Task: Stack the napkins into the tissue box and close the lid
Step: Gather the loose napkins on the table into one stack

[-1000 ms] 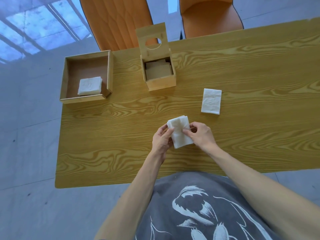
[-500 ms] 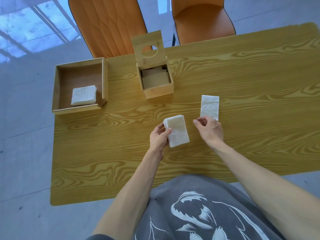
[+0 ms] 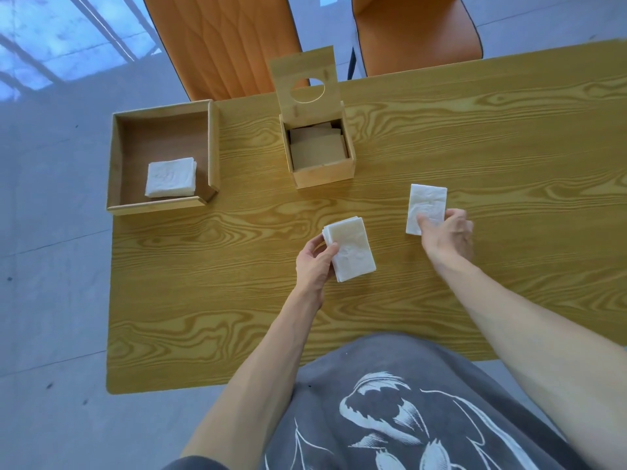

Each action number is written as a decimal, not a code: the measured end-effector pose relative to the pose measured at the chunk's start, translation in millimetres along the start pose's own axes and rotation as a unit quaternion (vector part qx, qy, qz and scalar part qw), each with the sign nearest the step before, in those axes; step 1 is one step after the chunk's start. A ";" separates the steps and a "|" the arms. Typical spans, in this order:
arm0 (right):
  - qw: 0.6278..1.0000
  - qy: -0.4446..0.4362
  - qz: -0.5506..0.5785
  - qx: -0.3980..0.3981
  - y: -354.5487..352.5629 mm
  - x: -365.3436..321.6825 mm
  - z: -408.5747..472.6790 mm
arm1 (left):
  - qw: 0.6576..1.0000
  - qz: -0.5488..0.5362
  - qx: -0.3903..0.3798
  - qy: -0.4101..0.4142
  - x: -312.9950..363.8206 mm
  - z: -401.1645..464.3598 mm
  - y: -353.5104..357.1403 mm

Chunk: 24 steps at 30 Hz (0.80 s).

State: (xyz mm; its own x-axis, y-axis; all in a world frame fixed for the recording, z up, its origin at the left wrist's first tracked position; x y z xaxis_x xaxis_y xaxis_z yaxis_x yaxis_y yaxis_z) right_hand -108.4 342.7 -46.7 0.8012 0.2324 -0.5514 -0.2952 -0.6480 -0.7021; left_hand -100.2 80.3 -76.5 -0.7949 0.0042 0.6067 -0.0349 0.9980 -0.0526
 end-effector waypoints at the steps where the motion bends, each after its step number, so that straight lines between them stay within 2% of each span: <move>1: 1.000 0.009 -0.001 -0.002 0.6 1.1 0.3 | 1.000 0.000 0.000 0.000 0.1 0.0 -0.4; 7: 0.999 0.035 0.002 -0.011 3.6 6.9 4.1 | 1.000 -0.004 0.002 0.002 -1.4 -2.9 -1.8; 11: 1.000 0.015 0.009 -0.006 4.3 11.7 -0.5 | 1.000 -0.005 0.007 0.003 -7.4 -7.5 -5.3; 14: 0.999 -0.010 0.043 -0.001 1.1 10.1 -9.3 | 1.000 -0.007 0.010 0.003 -12.6 -12.6 -7.4; 18: 0.996 0.004 0.077 -0.036 3.3 17.9 -22.0 | 1.000 0.001 0.012 0.006 -22.1 -20.2 -10.6; 21: 0.995 -0.019 0.085 -0.046 3.2 23.3 -29.9 | 1.000 -0.009 0.015 0.002 -31.2 -24.5 -14.1; 24: 0.987 -0.025 0.149 -0.061 6.1 31.2 -41.6 | 1.000 -0.017 0.019 0.000 -37.7 -28.7 -16.8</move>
State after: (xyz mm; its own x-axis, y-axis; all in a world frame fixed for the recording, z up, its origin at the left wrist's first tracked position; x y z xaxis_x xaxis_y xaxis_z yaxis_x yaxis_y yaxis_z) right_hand -63.6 315.8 -49.4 0.6608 0.0530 -0.7487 -0.4463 -0.7742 -0.4488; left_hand -52.3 65.3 -75.7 -0.7928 -0.0294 0.6088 -0.0848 0.9944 -0.0624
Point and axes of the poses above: each hand's wrist, its own z-axis towards the middle knuckle, its own y-axis out of the palm, x = y × z, the point moved 6 cm from there along z, towards the middle knuckle, and after that the axes turned 12 degrees about z, right-handed, at the moved point
